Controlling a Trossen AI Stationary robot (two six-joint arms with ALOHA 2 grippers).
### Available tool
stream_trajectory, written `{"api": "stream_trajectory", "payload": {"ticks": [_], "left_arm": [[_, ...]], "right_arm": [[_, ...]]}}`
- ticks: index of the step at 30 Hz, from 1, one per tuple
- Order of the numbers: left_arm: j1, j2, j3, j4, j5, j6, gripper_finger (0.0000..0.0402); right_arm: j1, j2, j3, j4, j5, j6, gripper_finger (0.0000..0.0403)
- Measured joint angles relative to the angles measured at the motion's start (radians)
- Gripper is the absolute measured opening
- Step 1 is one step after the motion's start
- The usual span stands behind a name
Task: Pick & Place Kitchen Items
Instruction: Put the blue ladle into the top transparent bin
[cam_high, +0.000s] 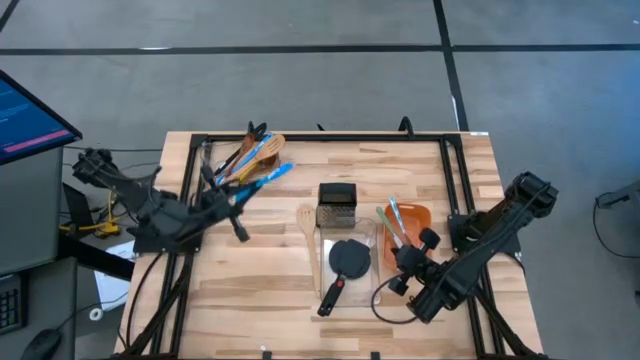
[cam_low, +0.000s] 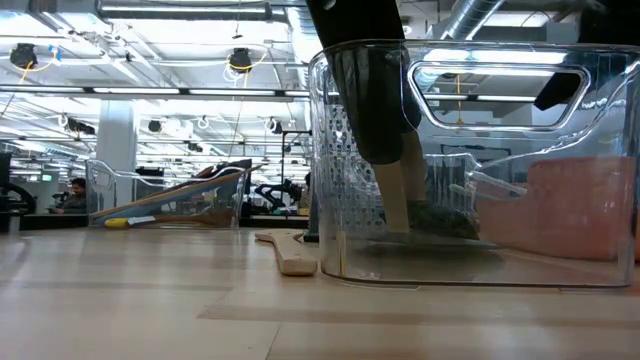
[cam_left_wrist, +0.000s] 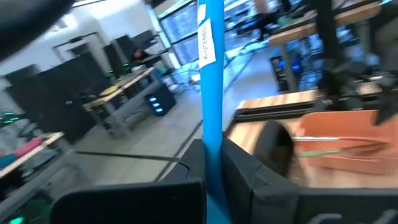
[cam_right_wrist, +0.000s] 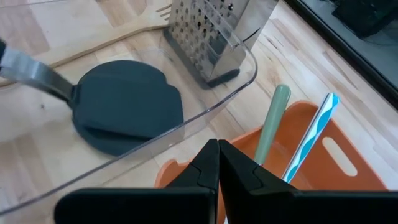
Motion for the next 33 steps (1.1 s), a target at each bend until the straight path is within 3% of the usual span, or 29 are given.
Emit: {"api": "stream_trajectory", "payload": {"ticks": [3,17,29,33], "left_arm": [[0.077,-0.017,0.0,-0.002,0.037,0.027,0.0006],[0.524,-0.014,0.001,-0.02,0.423,0.028,0.0006],[0.846,-0.009,-0.002,-0.263,0.479,-0.166,0.0006],[0.908,-0.008,-0.075,-0.265,0.479,-0.176,0.0006]], "right_arm": [[-0.017,0.0,0.0,0.01,0.0,-0.003,0.0],[-0.043,0.0,0.0,0.092,-0.002,-0.141,0.0],[-0.043,0.0,0.0,0.09,-0.004,-0.142,0.0],[-0.043,0.0,0.0,0.09,-0.004,-0.142,0.0]]}}
